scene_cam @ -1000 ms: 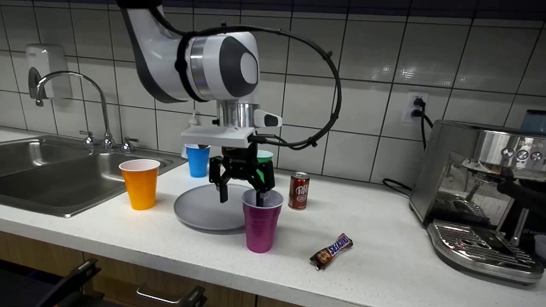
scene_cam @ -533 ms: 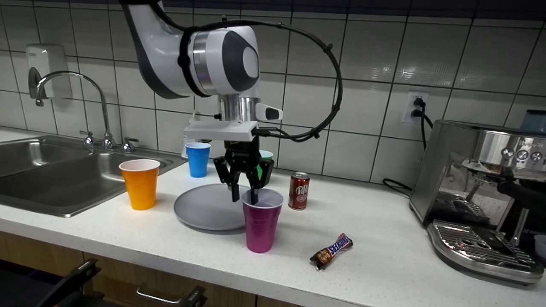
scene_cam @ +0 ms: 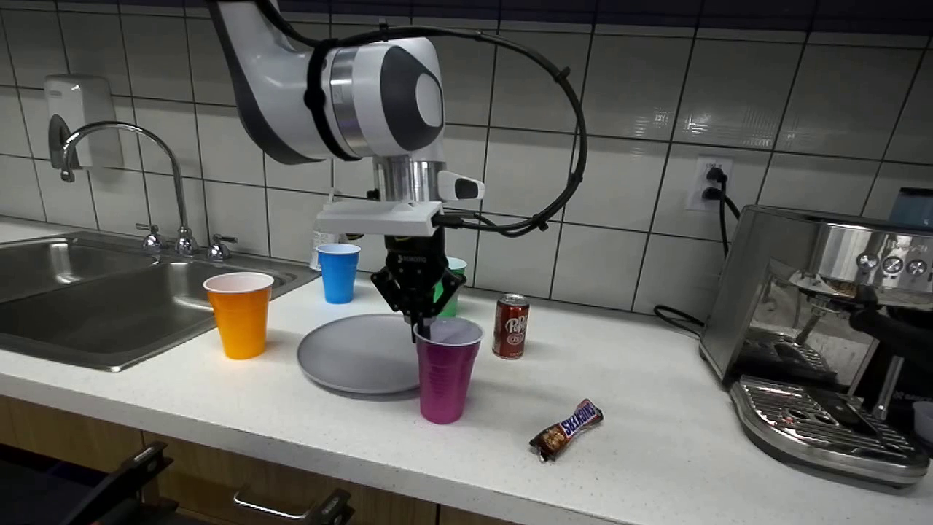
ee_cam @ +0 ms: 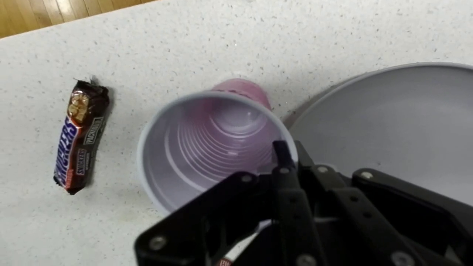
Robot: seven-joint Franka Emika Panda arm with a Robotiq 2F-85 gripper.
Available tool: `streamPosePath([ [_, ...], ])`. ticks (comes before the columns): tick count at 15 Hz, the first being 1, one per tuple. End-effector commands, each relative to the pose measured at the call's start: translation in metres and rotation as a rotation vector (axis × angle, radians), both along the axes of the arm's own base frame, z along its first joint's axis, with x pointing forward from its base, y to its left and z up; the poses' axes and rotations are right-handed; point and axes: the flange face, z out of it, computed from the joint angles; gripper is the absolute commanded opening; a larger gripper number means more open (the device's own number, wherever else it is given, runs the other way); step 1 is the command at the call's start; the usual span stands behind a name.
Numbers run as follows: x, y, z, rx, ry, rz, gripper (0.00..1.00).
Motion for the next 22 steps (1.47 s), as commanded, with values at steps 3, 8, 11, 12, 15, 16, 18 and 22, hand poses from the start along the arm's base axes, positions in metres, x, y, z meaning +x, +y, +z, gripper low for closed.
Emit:
streamPosePath([
  [3, 0.000, 0.002, 0.033, -0.022, -0.045, 0.024, 0.01],
  [8, 0.011, 0.016, 0.060, -0.027, -0.111, 0.062, 0.01],
  [11, 0.017, 0.030, 0.061, -0.019, -0.122, 0.089, 0.01],
  [12, 0.019, 0.034, 0.057, -0.019, -0.119, 0.099, 0.01],
  [15, 0.026, 0.044, 0.043, -0.008, -0.102, 0.125, 0.01],
  [16, 0.027, 0.047, 0.040, -0.009, -0.099, 0.133, 0.01],
  [18, 0.032, 0.051, 0.033, -0.012, -0.089, 0.144, 0.01],
  [22, 0.041, 0.061, 0.022, -0.003, -0.067, 0.169, 0.01],
])
